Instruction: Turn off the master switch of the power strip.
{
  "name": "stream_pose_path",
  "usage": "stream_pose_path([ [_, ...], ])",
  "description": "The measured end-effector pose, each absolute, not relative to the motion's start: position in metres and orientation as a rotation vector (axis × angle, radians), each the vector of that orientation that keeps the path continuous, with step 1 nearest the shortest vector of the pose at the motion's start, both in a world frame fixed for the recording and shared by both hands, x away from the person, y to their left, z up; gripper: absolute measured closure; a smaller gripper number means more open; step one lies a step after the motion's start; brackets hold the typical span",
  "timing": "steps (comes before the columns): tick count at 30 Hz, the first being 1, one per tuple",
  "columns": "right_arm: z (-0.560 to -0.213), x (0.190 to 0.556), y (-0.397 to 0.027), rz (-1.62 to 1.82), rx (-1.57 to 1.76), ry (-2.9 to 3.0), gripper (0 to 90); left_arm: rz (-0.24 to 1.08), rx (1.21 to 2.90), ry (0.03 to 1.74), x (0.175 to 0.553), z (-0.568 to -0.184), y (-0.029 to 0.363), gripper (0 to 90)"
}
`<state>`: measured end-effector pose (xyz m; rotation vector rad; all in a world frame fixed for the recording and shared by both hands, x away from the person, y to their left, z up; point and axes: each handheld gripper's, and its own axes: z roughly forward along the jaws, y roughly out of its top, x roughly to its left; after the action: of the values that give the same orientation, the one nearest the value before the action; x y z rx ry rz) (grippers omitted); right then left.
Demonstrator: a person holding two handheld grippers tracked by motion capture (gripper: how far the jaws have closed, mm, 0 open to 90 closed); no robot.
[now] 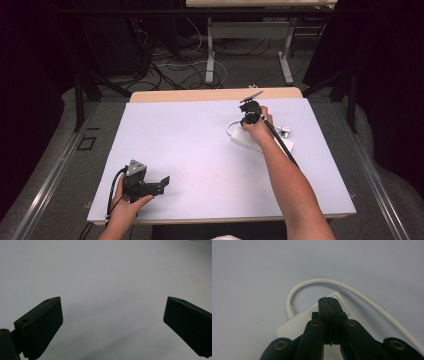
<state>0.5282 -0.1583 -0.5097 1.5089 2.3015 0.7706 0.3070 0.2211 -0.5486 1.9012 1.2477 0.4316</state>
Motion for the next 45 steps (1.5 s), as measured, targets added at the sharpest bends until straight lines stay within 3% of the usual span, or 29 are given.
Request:
stream_pose_path([
  [27, -0.519, 0.53, -0.159, 0.76, 1.504, 2.245, 90.0, 0.436, 1.898, 1.256, 0.305, -0.549, 0.224, 2.5],
  [45, -0.51, 0.527, -0.163, 0.772, 1.498, 2.278, 70.3, 0.431, 1.908, 1.257, 0.305, -0.549, 0.222, 2.5],
])
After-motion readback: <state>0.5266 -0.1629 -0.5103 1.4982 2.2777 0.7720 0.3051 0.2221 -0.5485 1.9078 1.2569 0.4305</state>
